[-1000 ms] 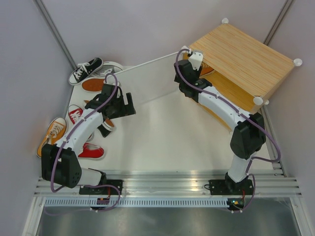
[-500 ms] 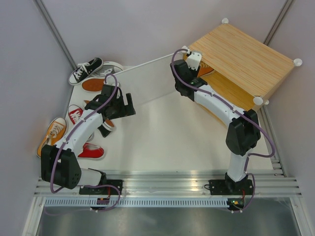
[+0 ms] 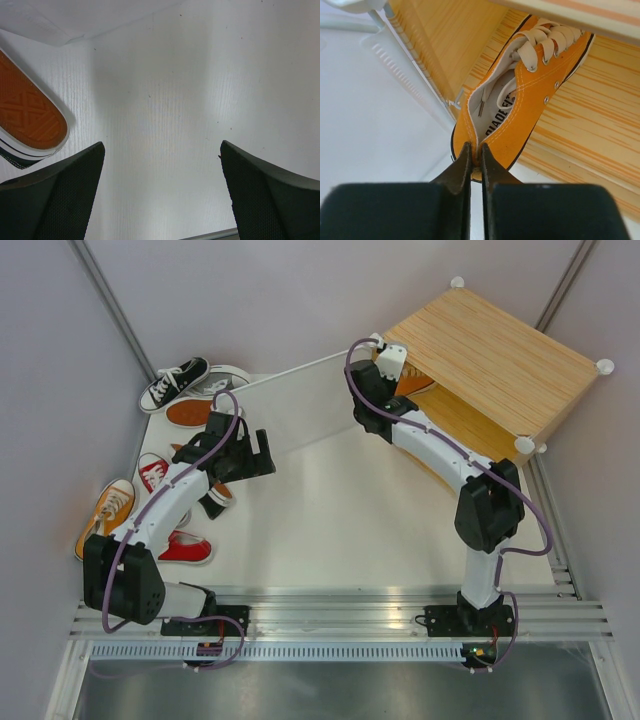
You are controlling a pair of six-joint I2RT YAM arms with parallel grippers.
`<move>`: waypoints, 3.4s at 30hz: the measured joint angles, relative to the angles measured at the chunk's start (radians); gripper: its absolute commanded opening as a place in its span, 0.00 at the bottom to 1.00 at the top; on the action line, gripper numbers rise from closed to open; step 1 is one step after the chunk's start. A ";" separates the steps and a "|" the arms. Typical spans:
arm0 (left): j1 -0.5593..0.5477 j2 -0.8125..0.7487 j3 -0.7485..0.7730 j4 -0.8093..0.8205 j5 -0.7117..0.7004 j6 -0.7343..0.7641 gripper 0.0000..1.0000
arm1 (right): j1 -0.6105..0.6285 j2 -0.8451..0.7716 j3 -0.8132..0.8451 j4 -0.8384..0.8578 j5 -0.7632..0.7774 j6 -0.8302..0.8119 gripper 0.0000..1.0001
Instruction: Place and organize the shoes in the shoe cabinet
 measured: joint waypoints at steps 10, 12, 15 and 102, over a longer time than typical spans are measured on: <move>0.000 -0.002 0.000 0.000 -0.002 0.000 0.99 | -0.051 0.000 -0.006 0.085 -0.095 -0.150 0.01; 0.000 -0.002 0.000 0.000 -0.003 0.000 0.99 | -0.075 0.000 -0.006 0.113 -0.121 -0.194 0.01; 0.000 -0.002 0.000 0.000 -0.003 0.000 0.99 | -0.102 0.000 -0.007 0.144 -0.156 -0.247 0.01; 0.002 -0.011 -0.014 0.000 -0.026 0.000 0.99 | -0.168 -0.100 -0.303 0.422 -0.356 -0.274 0.14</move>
